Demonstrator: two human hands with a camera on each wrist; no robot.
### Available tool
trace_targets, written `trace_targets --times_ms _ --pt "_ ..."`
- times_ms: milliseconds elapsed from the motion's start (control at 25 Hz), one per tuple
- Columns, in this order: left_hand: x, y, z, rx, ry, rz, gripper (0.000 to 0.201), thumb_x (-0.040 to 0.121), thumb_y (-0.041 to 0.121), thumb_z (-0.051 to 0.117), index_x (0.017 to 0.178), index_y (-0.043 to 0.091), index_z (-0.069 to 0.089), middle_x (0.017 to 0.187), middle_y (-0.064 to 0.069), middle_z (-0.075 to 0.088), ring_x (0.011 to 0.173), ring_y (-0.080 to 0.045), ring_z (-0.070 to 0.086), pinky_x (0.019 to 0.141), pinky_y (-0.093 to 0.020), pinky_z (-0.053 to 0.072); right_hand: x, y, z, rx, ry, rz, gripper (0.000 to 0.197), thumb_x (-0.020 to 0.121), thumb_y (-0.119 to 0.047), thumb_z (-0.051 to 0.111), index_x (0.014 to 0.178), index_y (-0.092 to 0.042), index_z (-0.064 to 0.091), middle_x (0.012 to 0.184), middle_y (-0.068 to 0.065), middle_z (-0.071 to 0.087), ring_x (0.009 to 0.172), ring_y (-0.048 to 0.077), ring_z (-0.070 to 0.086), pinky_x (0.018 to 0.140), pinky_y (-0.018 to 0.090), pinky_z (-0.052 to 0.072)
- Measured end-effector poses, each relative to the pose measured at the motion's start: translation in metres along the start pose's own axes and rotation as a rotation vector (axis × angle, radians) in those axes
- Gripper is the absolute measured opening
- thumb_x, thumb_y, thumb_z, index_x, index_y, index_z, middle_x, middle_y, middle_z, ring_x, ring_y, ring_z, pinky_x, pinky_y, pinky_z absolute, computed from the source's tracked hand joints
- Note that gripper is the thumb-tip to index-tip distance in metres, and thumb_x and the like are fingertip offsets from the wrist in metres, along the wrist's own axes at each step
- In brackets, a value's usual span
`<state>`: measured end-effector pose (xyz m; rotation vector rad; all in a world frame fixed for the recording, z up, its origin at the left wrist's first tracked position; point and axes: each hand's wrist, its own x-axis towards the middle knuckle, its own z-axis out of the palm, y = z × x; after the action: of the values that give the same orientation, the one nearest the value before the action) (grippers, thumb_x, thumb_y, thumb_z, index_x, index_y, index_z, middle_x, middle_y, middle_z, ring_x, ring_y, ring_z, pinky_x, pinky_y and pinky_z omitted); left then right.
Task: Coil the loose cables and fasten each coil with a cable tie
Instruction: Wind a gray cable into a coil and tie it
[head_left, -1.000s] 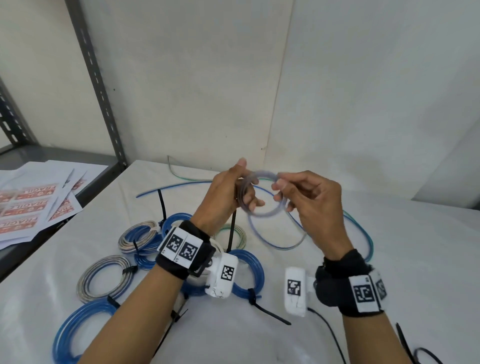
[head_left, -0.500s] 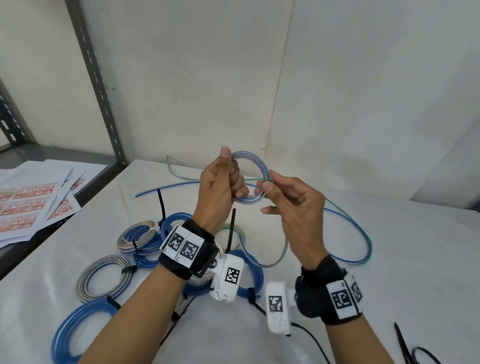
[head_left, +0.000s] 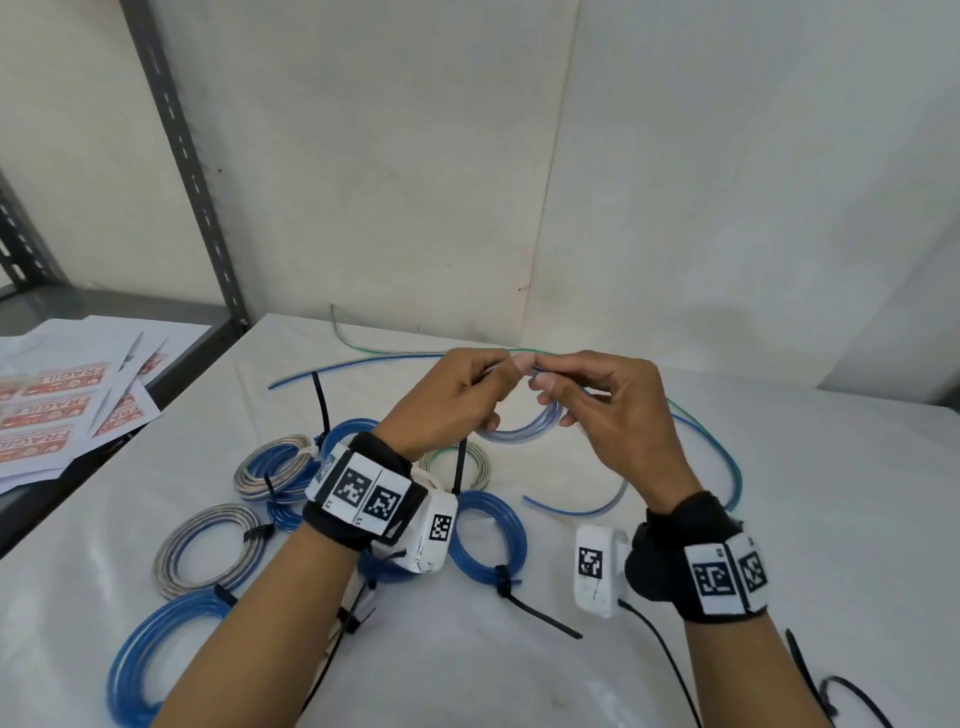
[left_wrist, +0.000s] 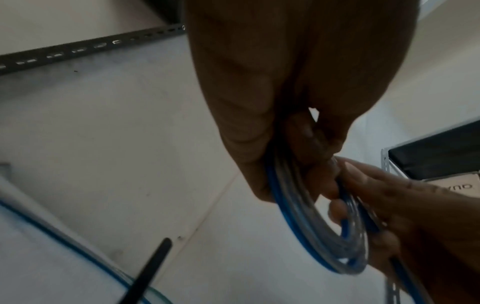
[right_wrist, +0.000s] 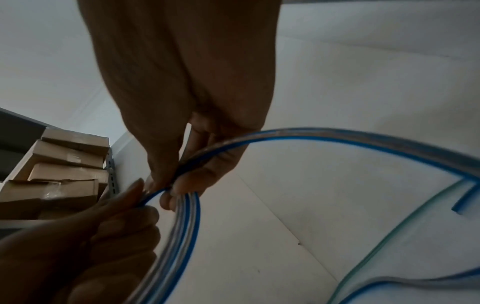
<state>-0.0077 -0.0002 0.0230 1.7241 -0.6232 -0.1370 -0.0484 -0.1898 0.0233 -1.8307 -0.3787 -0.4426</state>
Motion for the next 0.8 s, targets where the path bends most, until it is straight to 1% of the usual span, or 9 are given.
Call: trace_targets --times_ms 40,160,280,360,440,560,640,720,800 --pt "0.001 -0.001 0.003 -0.057 0.020 0.024 0.041 0.106 0.035 0.048 0.067 0.026 0.056 0.062 0.004 0.028 0.050 -0.013 0.032 0.056 -0.032 0.042 0.000 0.001 0.001 0.012 0.022 -0.006 0.019 0.094 -0.010 0.070 0.109 -0.019 0.078 0.094 -0.003 0.078 0.086 0.020 0.075 0.060 0.029 0.059" --pt "0.005 0.001 0.009 -0.359 0.182 0.044 0.041 0.107 0.031 0.045 0.068 0.020 0.043 0.065 0.000 0.018 0.051 -0.013 0.020 0.051 -0.026 0.036 0.001 0.003 0.007 0.128 0.151 0.022 0.021 0.098 -0.012 0.065 0.117 -0.013 0.073 0.098 0.005 0.079 0.091 0.019 0.076 0.062 0.030 0.061" --pt "0.008 0.003 0.012 -0.590 0.281 0.092 0.039 0.106 0.034 0.042 0.071 0.018 0.034 0.066 0.000 0.016 0.050 -0.011 0.017 0.050 -0.023 0.032 -0.001 0.002 0.020 0.299 0.296 0.060 0.016 0.097 -0.011 0.066 0.111 -0.004 0.068 0.094 0.011 0.078 0.085 0.025 0.076 0.058 0.030 0.061" --pt "0.009 0.005 0.017 -0.690 0.320 0.114 0.038 0.101 0.040 0.044 0.073 0.019 0.032 0.064 0.001 0.016 0.049 -0.009 0.018 0.049 -0.022 0.031 -0.004 -0.001 0.031 0.376 0.329 0.061 0.015 0.096 -0.008 0.065 0.110 0.000 0.067 0.096 0.014 0.077 0.087 0.029 0.076 0.056 0.030 0.060" --pt "0.009 0.005 0.020 -0.725 0.340 0.132 0.038 0.100 0.042 0.043 0.073 0.018 0.031 0.064 0.001 0.015 0.049 -0.009 0.018 0.049 -0.021 0.033 -0.004 -0.005 0.038 0.431 0.336 0.070 0.017 0.093 -0.006 0.069 0.109 -0.002 0.069 0.095 0.015 0.077 0.087 0.031 0.076 0.056 0.029 0.060" --pt "0.008 0.004 0.014 -0.640 0.282 0.072 0.040 0.099 0.045 0.047 0.076 0.012 0.046 0.060 0.001 0.019 0.050 -0.013 0.023 0.058 -0.026 0.048 0.000 -0.005 0.027 0.378 0.308 0.044 0.016 0.092 -0.005 0.070 0.108 -0.005 0.071 0.093 0.013 0.078 0.082 0.026 0.076 0.055 0.026 0.057" --pt "0.007 0.003 0.005 -0.430 0.184 0.022 0.040 0.100 0.043 0.050 0.085 0.006 0.058 0.056 0.000 0.031 0.049 -0.016 0.035 0.069 -0.036 0.057 0.002 -0.002 0.010 0.275 0.209 0.028 0.015 0.093 -0.006 0.069 0.107 -0.008 0.073 0.091 0.009 0.079 0.078 0.024 0.075 0.056 0.025 0.055" --pt "0.005 0.000 0.001 -0.186 0.052 0.016 0.033 0.105 0.031 0.050 0.089 0.004 0.062 0.055 0.001 0.039 0.048 -0.017 0.041 0.074 -0.042 0.060 0.001 0.001 -0.001 0.121 0.088 0.008 0.014 0.094 -0.008 0.070 0.103 -0.015 0.076 0.089 0.002 0.079 0.075 0.023 0.075 0.056 0.026 0.055" --pt "0.003 -0.004 0.000 -0.031 -0.053 0.019 0.032 0.106 0.027 0.048 0.091 0.004 0.063 0.054 0.005 0.040 0.047 -0.016 0.044 0.073 -0.042 0.061 0.001 0.004 -0.005 0.037 0.016 0.008 0.014 0.093 -0.008 0.070 0.100 -0.018 0.077 0.087 0.000 0.078 0.075 0.025 0.074 0.056 0.026 0.055"
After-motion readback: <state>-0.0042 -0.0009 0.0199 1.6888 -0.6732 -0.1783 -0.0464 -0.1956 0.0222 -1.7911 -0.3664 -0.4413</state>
